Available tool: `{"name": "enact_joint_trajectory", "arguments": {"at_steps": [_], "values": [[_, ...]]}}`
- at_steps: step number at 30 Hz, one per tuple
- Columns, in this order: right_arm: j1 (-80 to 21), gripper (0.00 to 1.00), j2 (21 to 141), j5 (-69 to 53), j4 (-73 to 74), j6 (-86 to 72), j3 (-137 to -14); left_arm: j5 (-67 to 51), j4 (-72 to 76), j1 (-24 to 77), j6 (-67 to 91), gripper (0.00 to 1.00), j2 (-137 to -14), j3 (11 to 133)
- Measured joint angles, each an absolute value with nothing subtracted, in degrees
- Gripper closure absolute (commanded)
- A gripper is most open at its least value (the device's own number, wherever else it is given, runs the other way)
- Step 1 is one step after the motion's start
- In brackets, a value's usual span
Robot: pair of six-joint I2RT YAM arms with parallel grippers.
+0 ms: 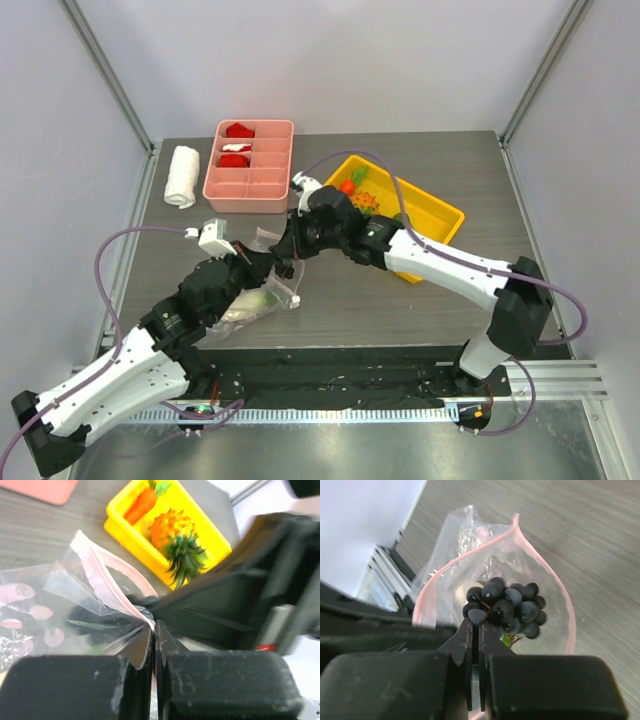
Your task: Open the zip-top bag and remove the fake food
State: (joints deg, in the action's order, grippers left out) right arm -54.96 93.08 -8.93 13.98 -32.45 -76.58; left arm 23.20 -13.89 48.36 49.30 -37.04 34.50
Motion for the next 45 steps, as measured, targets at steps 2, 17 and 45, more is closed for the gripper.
{"name": "enact_joint_trajectory", "arguments": {"at_steps": [2, 17, 45], "values": [[-54.5, 0.98, 90.8, -7.6, 16.7, -32.2, -78.3, 23.5, -13.8, 48.3, 49.3, 1.00, -36.8, 34.4], [-40.9, 0.99, 73.6, 11.7, 32.5, -26.0, -86.6, 23.4, -13.9, 48.3, 48.9, 1.00, -41.2, 34.4], [-29.7, 0.31, 88.5, 28.6, 36.6, -18.8, -74.3, 18.6, -9.8, 48.2, 46.1, 1.00, -49.6, 38.5]]}}
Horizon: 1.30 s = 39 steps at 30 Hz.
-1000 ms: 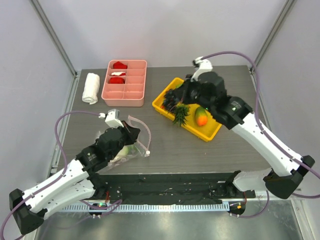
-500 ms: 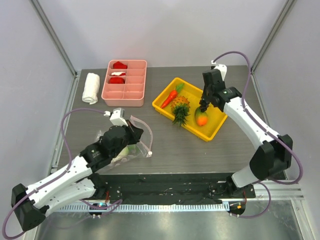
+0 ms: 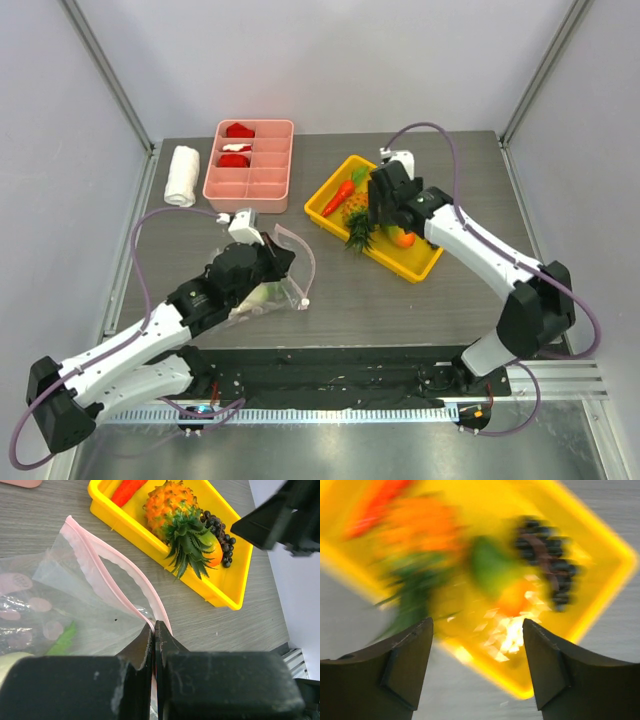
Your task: Open the zip-top bag and remove the fake food
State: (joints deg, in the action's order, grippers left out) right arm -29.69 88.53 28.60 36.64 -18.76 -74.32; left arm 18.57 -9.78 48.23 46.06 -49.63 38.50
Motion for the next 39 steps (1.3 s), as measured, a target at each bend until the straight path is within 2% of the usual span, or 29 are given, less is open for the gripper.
{"name": "enact_joint_trajectory", "arguments": {"at_steps": [2, 3, 5, 7, 8, 11, 19, 28, 32, 39], "values": [[-34.2, 0.40, 86.0, 24.1, 37.1, -20.4, -75.0, 18.3, -9.4, 48.2, 46.0, 1.00, -50.2, 38.5], [-36.6, 0.54, 84.4, 21.2, 36.9, -21.8, -75.3, 18.1, -9.2, 48.2, 46.0, 1.00, -50.6, 38.5], [-41.1, 0.67, 81.1, 15.1, 35.6, -24.4, -75.4, 17.8, -8.8, 48.1, 46.1, 1.00, -51.1, 38.5], [-44.7, 0.73, 79.2, 10.7, 34.2, -28.0, -75.5, 17.5, -8.4, 48.0, 46.1, 1.00, -51.4, 38.6], [-46.2, 0.80, 78.7, 8.3, 33.3, -30.3, -75.4, 17.3, -8.3, 48.0, 46.1, 1.00, -51.5, 38.7], [-48.2, 0.86, 79.7, 2.2, 29.6, -36.2, -74.7, 16.8, -8.2, 48.0, 46.1, 1.00, -51.7, 39.2], [-49.6, 0.87, 91.2, -7.2, 23.2, -45.0, -72.6, 16.2, -7.3, 48.0, 46.3, 1.00, -51.6, 39.3], [-50.8, 0.74, 98.6, -13.6, 15.8, -47.4, -70.5, 16.3, -7.0, 47.4, 46.3, 1.00, -52.8, 39.1], [-50.4, 0.64, 101.0, -14.8, 12.5, -47.6, -68.4, 16.2, -6.6, 47.3, 46.7, 1.00, -53.0, 38.1], [-50.7, 0.65, 105.1, -18.0, 3.5, -48.7, -63.1, 15.0, -4.9, 47.6, 48.1, 1.00, -53.0, 36.0]]}}
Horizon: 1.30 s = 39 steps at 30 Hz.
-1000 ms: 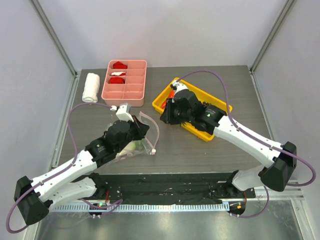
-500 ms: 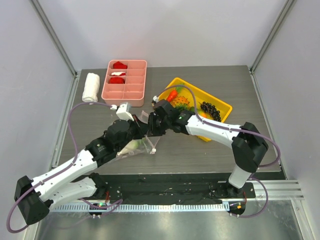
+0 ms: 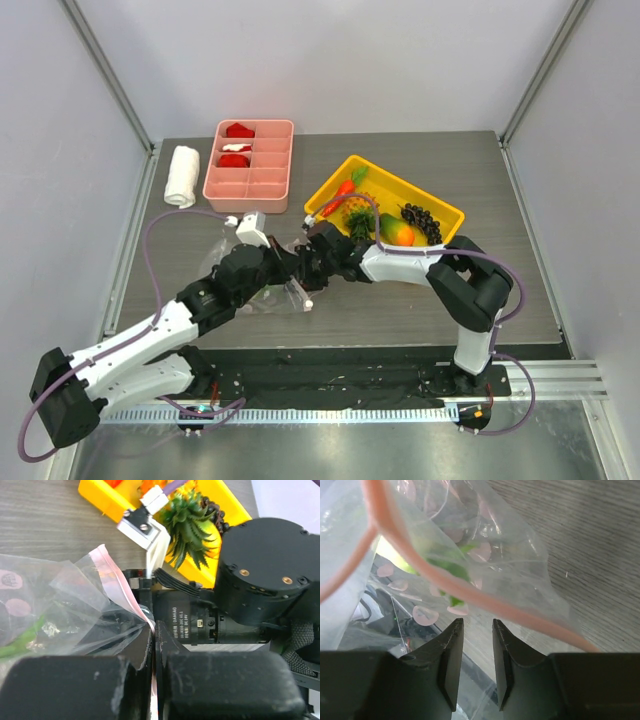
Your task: Open the zip-top bag and remove the fake food
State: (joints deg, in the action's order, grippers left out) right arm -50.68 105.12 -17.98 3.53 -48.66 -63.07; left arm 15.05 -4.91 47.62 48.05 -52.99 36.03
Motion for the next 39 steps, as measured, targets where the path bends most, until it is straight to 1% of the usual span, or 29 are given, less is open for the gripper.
{"name": "enact_joint_trajectory", "arguments": {"at_steps": [7, 15, 18, 20, 21, 22, 24, 27, 30, 31, 33, 36, 39], "values": [[-50.0, 0.63, 104.9, -18.7, -3.4, -53.7, -59.5, 13.8, -4.4, 47.6, 49.0, 1.00, -52.1, 34.8], [-48.4, 0.61, 104.6, -21.9, -11.3, -66.6, -59.4, 9.2, -1.2, 47.6, 48.9, 1.00, -52.8, 34.7], [-48.1, 0.58, 104.6, -23.0, -12.5, -70.1, -59.4, 8.8, -0.5, 47.6, 48.1, 1.00, -52.9, 34.7], [-48.1, 0.53, 104.6, -23.2, -12.6, -70.7, -59.4, 8.8, -0.3, 47.6, 47.4, 1.00, -52.9, 34.7], [-48.2, 0.48, 104.6, -23.2, -12.3, -70.3, -59.4, 8.8, -0.3, 47.6, 47.2, 1.00, -53.0, 34.7], [-48.3, 0.40, 104.6, -23.3, -12.0, -69.7, -59.4, 8.8, -0.3, 47.6, 46.9, 1.00, -53.2, 34.7], [-48.4, 0.37, 104.6, -23.0, -11.4, -67.4, -59.4, 8.8, -0.3, 47.6, 46.3, 1.00, -53.9, 34.7], [-49.0, 0.37, 104.9, -22.7, -10.8, -63.0, -58.7, 8.8, -0.7, 47.6, 45.9, 1.00, -55.3, 35.7], [-49.7, 0.40, 106.2, -22.8, -10.6, -59.7, -58.2, 8.7, -0.8, 47.6, 45.9, 1.00, -56.7, 36.5], [-49.8, 0.43, 106.9, -23.0, -10.6, -58.7, -58.2, 8.7, -0.8, 47.6, 46.0, 1.00, -57.1, 36.5], [-50.1, 0.45, 108.6, -23.3, -10.6, -57.2, -58.1, 8.4, -0.9, 47.6, 46.0, 1.00, -57.8, 36.5], [-50.2, 0.45, 110.6, -23.6, -10.6, -55.7, -58.1, 7.9, -0.9, 47.6, 46.2, 1.00, -58.4, 36.5], [-50.6, 0.42, 111.2, -24.8, -11.0, -54.5, -58.3, 7.7, -0.7, 47.6, 46.5, 1.00, -58.5, 36.5]]}}
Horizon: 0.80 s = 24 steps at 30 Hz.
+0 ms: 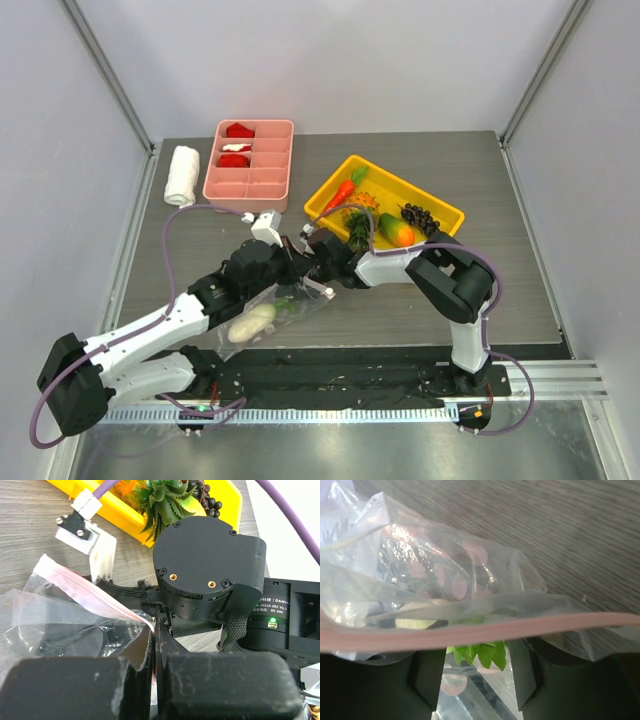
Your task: Open the zip-top bag and remove the fake food
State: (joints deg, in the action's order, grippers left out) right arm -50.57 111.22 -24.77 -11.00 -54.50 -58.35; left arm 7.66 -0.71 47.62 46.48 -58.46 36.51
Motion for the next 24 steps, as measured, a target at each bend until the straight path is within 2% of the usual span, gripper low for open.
{"name": "enact_joint_trajectory", "arguments": {"at_steps": [2, 3, 7, 8, 9, 11, 18, 24], "values": [[-50.7, 0.44, 111.5, -25.1, -11.5, -53.6, -58.6, 7.7, -0.6, 47.6, 46.6, 1.00, -58.5, 36.4], [-50.8, 0.50, 111.7, -25.3, -11.9, -53.2, -58.6, 7.7, -0.5, 47.6, 46.8, 1.00, -58.5, 36.2], [-51.0, 0.62, 113.1, -26.2, -13.8, -52.9, -58.7, 7.6, -0.5, 47.6, 47.6, 1.00, -58.5, 35.7], [-51.0, 0.68, 113.5, -26.3, -14.5, -53.1, -58.7, 7.6, -0.5, 47.6, 47.6, 1.00, -58.5, 35.7], [-51.0, 0.81, 113.7, -26.5, -15.0, -53.2, -58.7, 7.6, -0.5, 47.6, 47.7, 1.00, -58.5, 35.6], [-51.0, 0.98, 113.9, -26.4, -15.6, -52.9, -58.7, 7.7, -0.5, 47.6, 47.8, 1.00, -58.5, 35.6], [-50.0, 0.98, 111.6, -25.4, -16.4, -53.0, -57.7, 10.6, -1.5, 47.6, 48.7, 1.00, -54.6, 33.5], [-48.8, 0.99, 97.0, -20.2, -10.6, -50.3, -56.0, 17.2, -3.9, 47.6, 50.2, 1.00, -44.8, 28.9]]}}
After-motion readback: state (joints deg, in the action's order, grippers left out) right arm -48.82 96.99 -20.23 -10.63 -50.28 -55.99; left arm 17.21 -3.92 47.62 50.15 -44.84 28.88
